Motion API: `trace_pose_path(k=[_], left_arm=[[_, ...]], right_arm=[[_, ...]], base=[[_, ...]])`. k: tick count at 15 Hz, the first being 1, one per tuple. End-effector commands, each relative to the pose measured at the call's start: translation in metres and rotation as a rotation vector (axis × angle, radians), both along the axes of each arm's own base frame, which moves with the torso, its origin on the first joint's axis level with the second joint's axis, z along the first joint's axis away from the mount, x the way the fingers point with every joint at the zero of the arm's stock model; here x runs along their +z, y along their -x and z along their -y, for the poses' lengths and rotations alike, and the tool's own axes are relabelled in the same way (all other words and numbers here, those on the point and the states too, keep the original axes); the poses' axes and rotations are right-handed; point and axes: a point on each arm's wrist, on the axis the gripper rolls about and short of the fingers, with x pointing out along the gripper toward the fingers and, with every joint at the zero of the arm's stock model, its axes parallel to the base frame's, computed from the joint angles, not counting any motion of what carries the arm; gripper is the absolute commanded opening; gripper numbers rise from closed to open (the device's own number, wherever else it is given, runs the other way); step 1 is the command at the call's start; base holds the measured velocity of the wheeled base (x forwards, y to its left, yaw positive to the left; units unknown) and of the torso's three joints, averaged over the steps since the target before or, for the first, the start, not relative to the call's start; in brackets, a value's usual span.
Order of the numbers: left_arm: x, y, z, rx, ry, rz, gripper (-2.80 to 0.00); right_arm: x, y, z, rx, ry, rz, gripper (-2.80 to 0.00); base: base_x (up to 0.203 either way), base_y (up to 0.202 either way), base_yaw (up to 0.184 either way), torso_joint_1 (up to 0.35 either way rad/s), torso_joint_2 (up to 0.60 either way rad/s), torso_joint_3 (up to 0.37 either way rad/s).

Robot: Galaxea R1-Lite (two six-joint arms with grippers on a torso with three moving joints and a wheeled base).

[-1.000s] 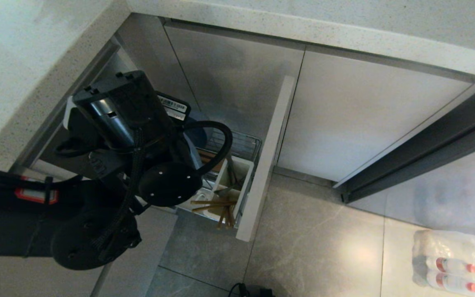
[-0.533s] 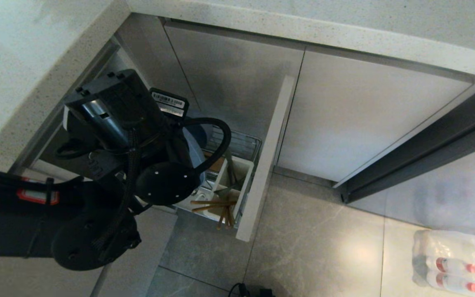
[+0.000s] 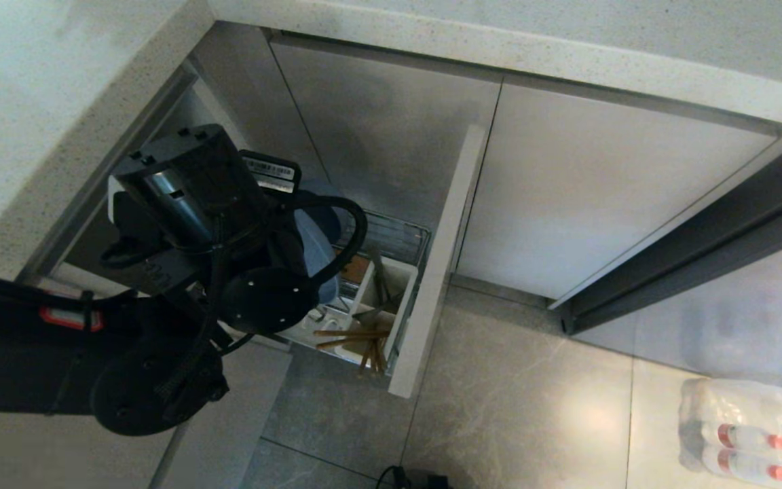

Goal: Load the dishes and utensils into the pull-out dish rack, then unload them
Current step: Pick up the plate and place it in the cupboard

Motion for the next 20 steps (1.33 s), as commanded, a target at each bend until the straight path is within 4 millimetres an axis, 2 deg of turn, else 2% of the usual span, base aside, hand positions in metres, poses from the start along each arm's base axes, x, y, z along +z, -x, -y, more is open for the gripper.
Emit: trace_pose_path(k=[1,7,11,15,20], left_arm=[[-0.001,0.0,-0.001,0.008,0.012,0.003,-2.8],[-0.014,-0.005,-0.002,0.02,0.005,-0.024,-2.8],[-0.015,-0.005,-0.004,0.025,0.008,-0.024,-2.8],[0.003,0.004,0.0,-0.009,0.035,0.017,-2.8],[0.008,0.01,0.002,-0.087,0.025,0.041,-2.8]], right_arm=[[0.0,0.0,0.0,0.0,0.0,-0.001,-2.8],[0.0,0.0,0.0,0.0,0.0,-0.001,-2.8],[0.0,0.0,0.0,0.0,0.0,-0.001,-2.8],[0.0,0.0,0.0,0.0,0.0,-0.001,-2.8],[0.0,0.0,0.0,0.0,0.0,-0.001,-2.8]], base=[[0.0,0.0,0.0,0.0,0.0,0.0],[0.0,0.0,0.0,0.0,0.0,0.0],[0.0,0.0,0.0,0.0,0.0,0.0],[0.0,0.0,0.0,0.0,0.0,0.0],[0.0,0.0,0.0,0.0,0.0,0.0]])
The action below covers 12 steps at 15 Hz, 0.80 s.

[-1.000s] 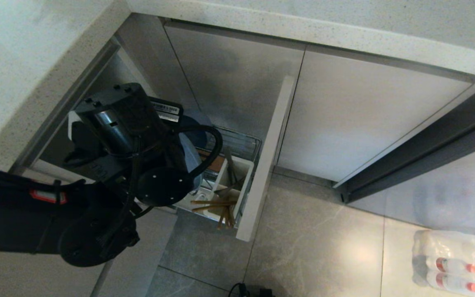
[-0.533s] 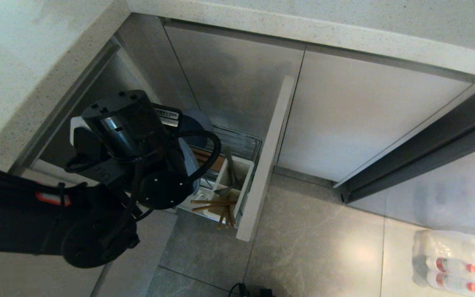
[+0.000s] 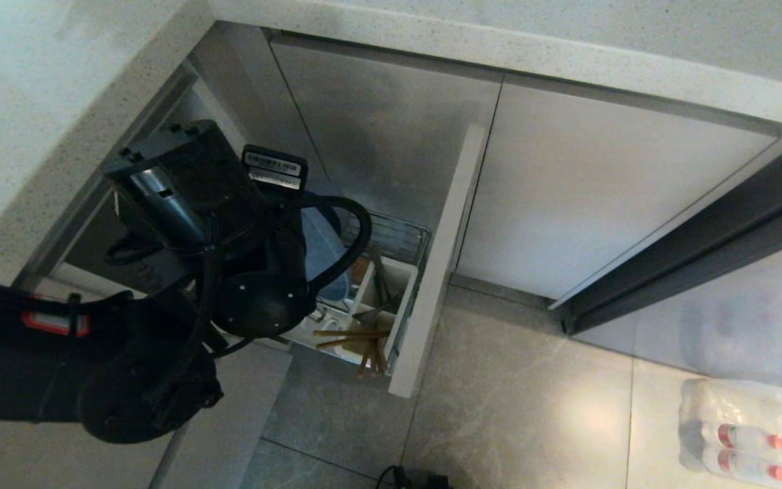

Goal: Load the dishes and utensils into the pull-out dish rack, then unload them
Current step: Pick up the plate and place it in the cupboard

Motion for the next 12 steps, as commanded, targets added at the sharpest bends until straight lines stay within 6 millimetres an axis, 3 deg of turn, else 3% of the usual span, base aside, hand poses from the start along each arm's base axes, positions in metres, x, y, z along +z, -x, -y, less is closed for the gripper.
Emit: trace_pose_path(k=[1,12], left_arm=[[0.003,0.002,-0.002,0.005,0.02,0.013,-2.8],[-0.005,-0.005,-0.016,0.054,0.056,0.038,-2.8]], right_arm=[[0.0,0.0,0.0,0.0,0.0,-0.001,-2.8],[0.0,0.0,0.0,0.0,0.0,-0.001,-2.8]], base=[[0.0,0.0,0.0,0.0,0.0,0.0],[0.0,0.0,0.0,0.0,0.0,0.0]])
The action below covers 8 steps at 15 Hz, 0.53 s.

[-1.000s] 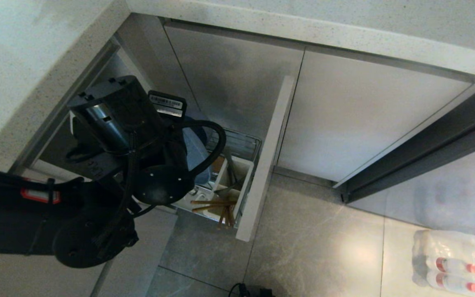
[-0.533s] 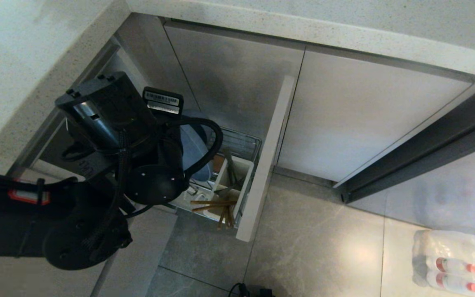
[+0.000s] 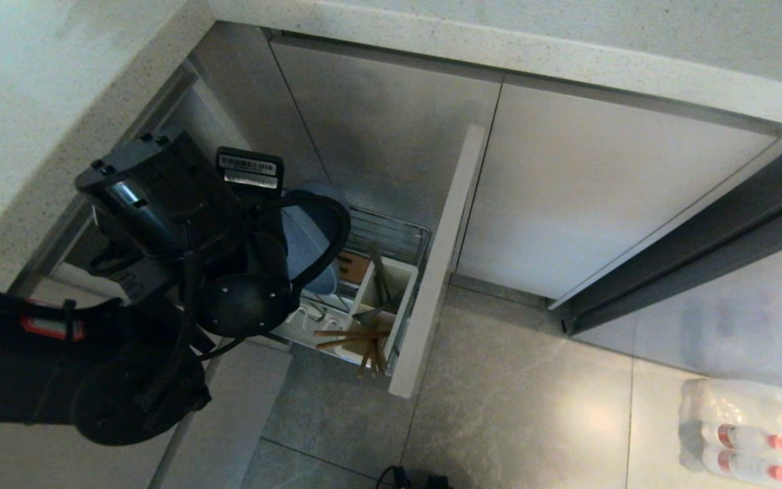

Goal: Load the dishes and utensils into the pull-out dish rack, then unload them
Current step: Pick up the plate and place it in the cupboard

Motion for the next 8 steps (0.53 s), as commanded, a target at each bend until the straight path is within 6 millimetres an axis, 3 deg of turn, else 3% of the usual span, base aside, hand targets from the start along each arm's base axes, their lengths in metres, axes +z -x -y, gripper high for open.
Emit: trace_pose_path(k=[1,8], left_arm=[[-0.002,-0.001,0.0,0.006,0.014,0.001,-2.8],[-0.022,-0.008,0.001,0.02,0.004,-0.041,-2.8]], right_arm=[[0.0,0.0,0.0,0.0,0.0,-0.001,-2.8],[0.0,0.0,0.0,0.0,0.0,-0.001,-2.8]], base=[[0.0,0.0,0.0,0.0,0.0,0.0],[0.0,0.0,0.0,0.0,0.0,0.0]])
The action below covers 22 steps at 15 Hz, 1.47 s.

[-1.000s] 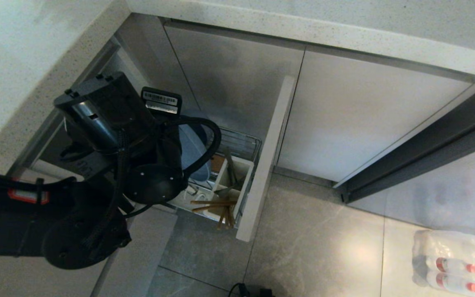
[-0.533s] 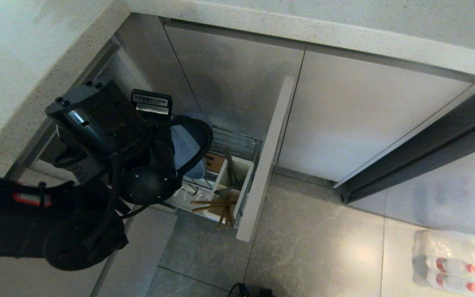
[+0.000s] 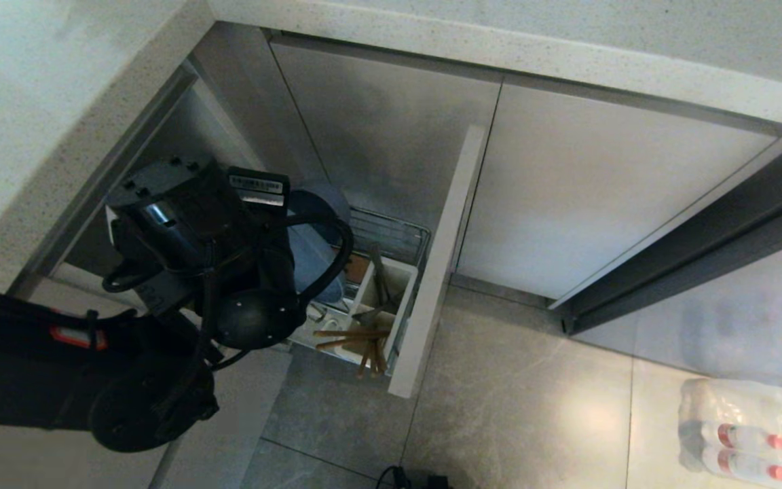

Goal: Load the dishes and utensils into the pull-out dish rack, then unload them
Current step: Pick up the plate and place it in the cupboard

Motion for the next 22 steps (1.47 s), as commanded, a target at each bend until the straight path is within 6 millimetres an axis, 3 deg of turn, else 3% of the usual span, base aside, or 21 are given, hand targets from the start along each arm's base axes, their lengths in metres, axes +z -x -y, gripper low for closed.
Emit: trace_pose_path(k=[1,22], left_arm=[[-0.006,-0.004,-0.001,0.015,-0.001,-0.012,-2.8],[-0.044,-0.017,-0.001,0.044,-0.102,-0.195,-2.8]], right_arm=[[0.0,0.0,0.0,0.0,0.0,-0.001,-2.8],[0.0,0.0,0.0,0.0,0.0,-0.001,-2.8]], base=[[0.0,0.0,0.0,0.0,0.0,0.0],[0.0,0.0,0.0,0.0,0.0,0.0]])
